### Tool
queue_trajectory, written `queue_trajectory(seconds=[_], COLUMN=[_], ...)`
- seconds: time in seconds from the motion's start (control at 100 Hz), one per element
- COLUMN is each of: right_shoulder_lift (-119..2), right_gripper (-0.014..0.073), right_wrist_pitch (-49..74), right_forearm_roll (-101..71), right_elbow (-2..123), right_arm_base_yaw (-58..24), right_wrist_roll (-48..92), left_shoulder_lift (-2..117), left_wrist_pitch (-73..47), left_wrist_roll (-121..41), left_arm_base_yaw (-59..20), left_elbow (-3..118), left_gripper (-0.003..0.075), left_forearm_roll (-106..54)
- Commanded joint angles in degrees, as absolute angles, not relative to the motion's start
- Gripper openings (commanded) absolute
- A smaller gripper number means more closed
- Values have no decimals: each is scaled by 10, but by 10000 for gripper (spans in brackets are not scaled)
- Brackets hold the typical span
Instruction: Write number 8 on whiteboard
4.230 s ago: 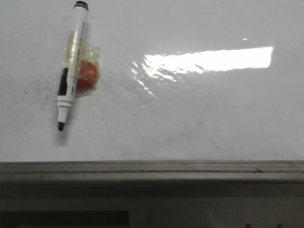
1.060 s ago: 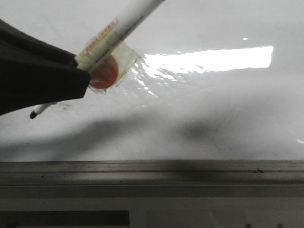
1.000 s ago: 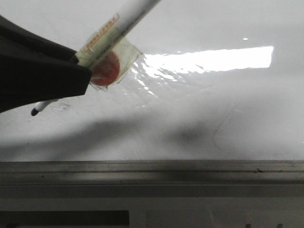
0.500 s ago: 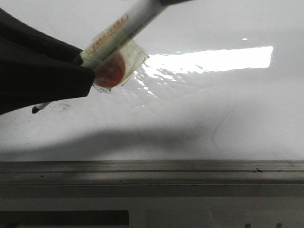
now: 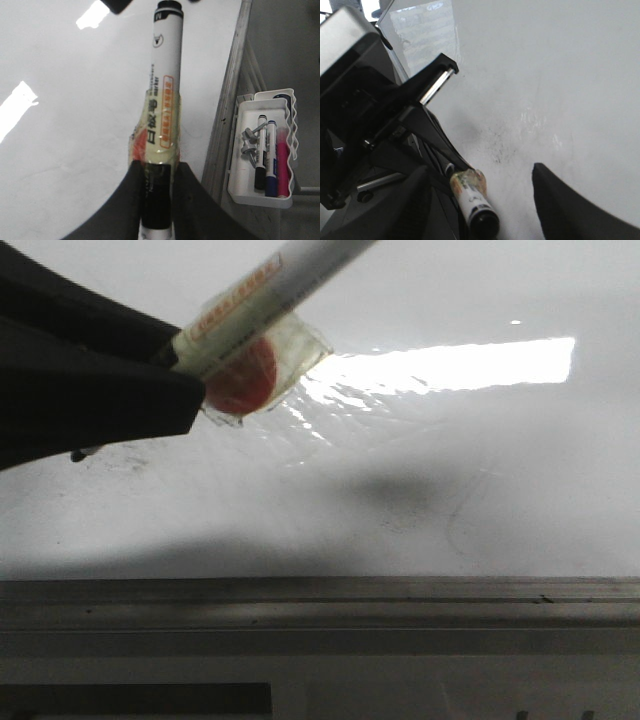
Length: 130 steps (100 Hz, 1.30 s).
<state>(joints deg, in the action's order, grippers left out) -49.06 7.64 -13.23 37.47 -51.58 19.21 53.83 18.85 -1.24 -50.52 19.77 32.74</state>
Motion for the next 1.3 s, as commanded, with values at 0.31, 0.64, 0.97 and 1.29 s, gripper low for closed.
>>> queue_trajectory(seconds=[0.31, 0.64, 0.97, 1.29], right_shoulder_lift=[-495, -523, -523, -523], right_gripper=[397, 349, -72, -71], right_wrist_pitch=[60, 56, 63, 65], right_forearm_roll=[-204, -223, -224, -233], right_elbow=[395, 395, 395, 395], right_arm_base_yaw=[-507, -507, -507, -507], right_wrist_roll=[197, 197, 197, 196], left_shoulder_lift=[524, 527, 527, 482], left_wrist_pitch=[266, 261, 257, 207], left_wrist_roll=[-10, -10, -7, -4], left_arm_base_yaw=[-504, -504, -504, -504], left_elbow=[216, 216, 215, 215], left_gripper=[-20, -20, 259, 428], left_forearm_roll=[322, 322, 323, 215])
